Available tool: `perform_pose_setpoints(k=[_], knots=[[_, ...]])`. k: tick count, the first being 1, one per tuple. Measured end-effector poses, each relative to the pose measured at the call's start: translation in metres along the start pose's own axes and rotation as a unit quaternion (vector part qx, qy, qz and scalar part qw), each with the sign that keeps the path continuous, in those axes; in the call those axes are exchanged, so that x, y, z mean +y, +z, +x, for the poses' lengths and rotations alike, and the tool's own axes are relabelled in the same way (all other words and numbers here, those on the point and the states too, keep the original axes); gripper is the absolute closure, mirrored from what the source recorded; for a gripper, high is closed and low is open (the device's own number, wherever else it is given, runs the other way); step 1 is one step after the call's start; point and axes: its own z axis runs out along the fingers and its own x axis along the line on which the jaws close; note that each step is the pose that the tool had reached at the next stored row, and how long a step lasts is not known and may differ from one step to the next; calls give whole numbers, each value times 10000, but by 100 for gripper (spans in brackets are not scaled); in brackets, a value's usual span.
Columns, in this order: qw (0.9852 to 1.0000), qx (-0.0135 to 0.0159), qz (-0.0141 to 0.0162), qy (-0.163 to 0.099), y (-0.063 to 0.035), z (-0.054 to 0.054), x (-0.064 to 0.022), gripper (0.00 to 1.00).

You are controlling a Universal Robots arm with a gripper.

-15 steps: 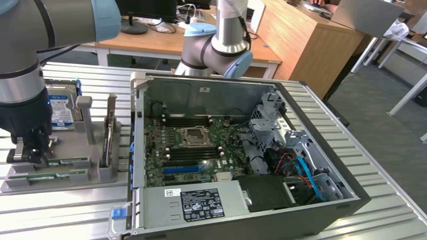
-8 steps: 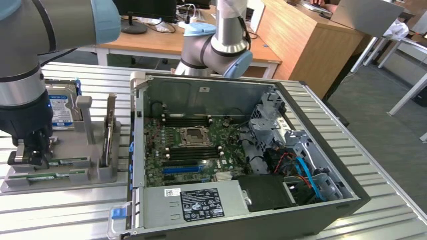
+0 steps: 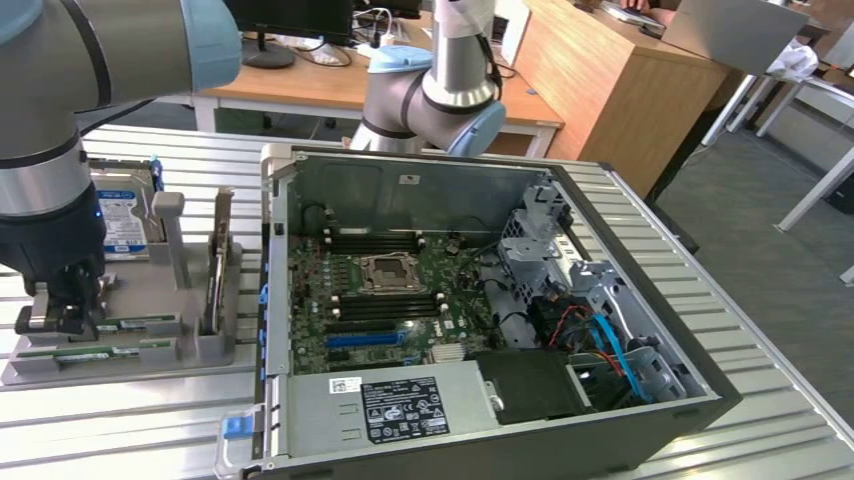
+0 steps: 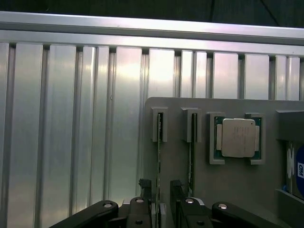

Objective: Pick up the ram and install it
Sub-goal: 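Pick up the ram and move it above insertion slot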

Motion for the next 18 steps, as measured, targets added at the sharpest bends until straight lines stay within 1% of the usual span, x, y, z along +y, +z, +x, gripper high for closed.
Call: perform_pose_setpoints(k=[7, 18], knots=[[10000, -2, 1, 0, 5, 7, 0, 70], [10000, -5, 0, 0, 112, 10, -3, 70]])
